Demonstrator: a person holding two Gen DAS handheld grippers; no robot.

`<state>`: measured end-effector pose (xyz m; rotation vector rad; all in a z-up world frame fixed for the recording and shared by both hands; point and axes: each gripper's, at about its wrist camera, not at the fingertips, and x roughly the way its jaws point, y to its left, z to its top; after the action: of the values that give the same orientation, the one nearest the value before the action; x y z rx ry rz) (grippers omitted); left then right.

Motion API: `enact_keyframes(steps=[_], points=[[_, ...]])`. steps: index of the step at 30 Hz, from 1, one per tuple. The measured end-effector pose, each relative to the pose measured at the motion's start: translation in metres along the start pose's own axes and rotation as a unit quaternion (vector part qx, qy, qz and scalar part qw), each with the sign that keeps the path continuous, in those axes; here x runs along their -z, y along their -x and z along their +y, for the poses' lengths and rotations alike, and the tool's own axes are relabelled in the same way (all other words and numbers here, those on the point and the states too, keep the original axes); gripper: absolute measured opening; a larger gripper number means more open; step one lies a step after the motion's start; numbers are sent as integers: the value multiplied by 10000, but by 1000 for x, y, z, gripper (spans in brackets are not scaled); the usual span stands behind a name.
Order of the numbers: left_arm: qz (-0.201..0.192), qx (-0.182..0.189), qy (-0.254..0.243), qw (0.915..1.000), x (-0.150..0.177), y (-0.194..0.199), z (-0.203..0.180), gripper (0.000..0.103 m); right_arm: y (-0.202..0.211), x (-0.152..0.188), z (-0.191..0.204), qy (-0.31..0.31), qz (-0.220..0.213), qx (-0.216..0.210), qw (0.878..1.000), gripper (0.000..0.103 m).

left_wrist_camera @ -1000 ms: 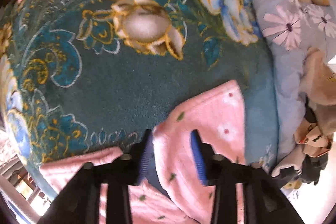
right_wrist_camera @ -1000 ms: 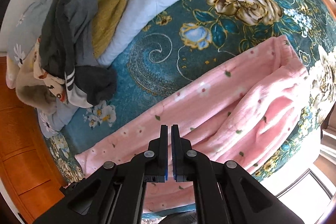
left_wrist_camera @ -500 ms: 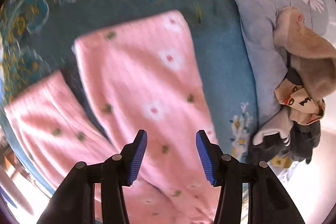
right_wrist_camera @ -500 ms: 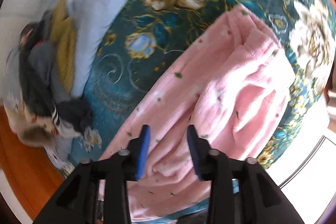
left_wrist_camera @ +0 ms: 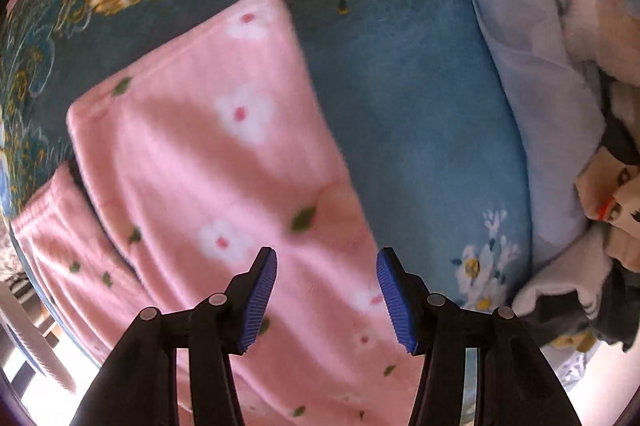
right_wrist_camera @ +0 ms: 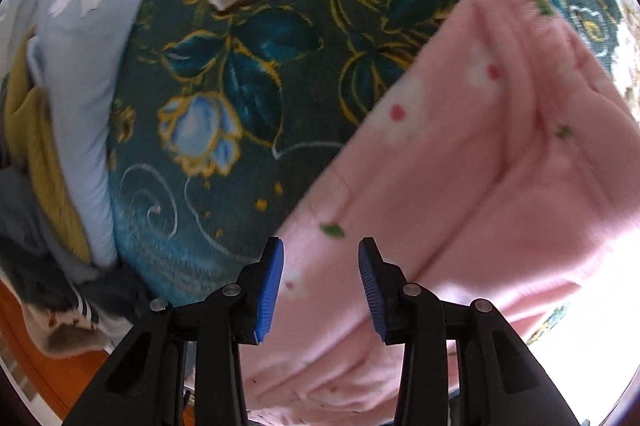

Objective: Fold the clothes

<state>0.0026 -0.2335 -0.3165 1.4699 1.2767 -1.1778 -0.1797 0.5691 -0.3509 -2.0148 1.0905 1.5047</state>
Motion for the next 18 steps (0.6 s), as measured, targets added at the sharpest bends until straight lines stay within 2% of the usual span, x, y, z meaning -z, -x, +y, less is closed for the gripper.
enact_keyframes(steps=[8,13,15,17,18], points=[[83,-575,-192,9981,-29,-25,-37,60,-31,-14,12,-387,81,751,9964,40],[152,-759,-115,9969,-32,-35,-39,60,-36,-11,20,-414,26,1082,9933,39],[122,-768,-139,9969,-31,-35,-40,60,-35,-9,23,-379,4,1203,9920,30],[75,-771,-161,9969,-29,-34,-39,57,-33,-6,21,-338,-19,1268,9913,13],[37,-792,-157,9967,-28,-33,-38,55,-33,-5,19,-319,-17,1251,9916,11]])
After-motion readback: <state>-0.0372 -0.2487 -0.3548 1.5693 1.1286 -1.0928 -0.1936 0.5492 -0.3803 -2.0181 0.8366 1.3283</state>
